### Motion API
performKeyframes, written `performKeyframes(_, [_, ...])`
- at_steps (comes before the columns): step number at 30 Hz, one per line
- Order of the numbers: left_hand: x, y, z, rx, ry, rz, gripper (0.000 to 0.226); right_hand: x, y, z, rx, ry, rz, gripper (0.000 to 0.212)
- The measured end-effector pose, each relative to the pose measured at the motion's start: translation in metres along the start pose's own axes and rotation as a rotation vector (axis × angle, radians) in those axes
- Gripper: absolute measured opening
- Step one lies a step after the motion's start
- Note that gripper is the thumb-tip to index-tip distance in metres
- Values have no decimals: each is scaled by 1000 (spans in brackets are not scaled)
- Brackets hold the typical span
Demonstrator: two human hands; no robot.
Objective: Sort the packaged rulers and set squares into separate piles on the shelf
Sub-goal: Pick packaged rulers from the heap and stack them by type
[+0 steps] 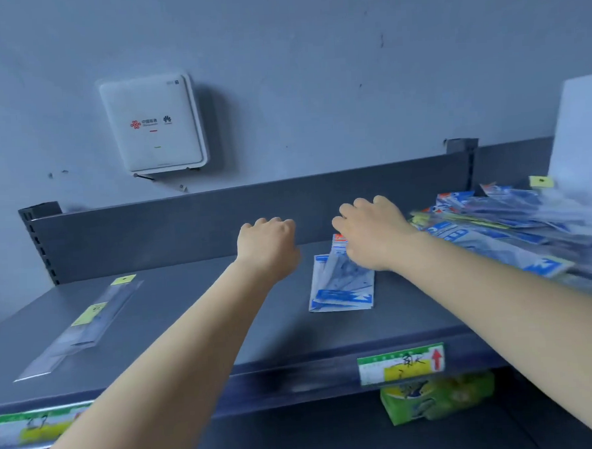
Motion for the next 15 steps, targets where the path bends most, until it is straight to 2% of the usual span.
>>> performKeyframes(8, [21,146,28,-168,40,-67,31,-27,123,-87,-177,-30,17,29])
performKeyframes(15, [29,233,44,-219,14,-148,35,-49,219,-145,-350,-56,180,32])
Point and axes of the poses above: each hand's wrist, its own z-axis towards the middle knuckle, its own x-axis out of the back of the hand, y = z × x, the point moved 4 cm from there along z, towards the middle knuckle, and after that the axes turned 6 degrees about z, right-handed, at the moved point
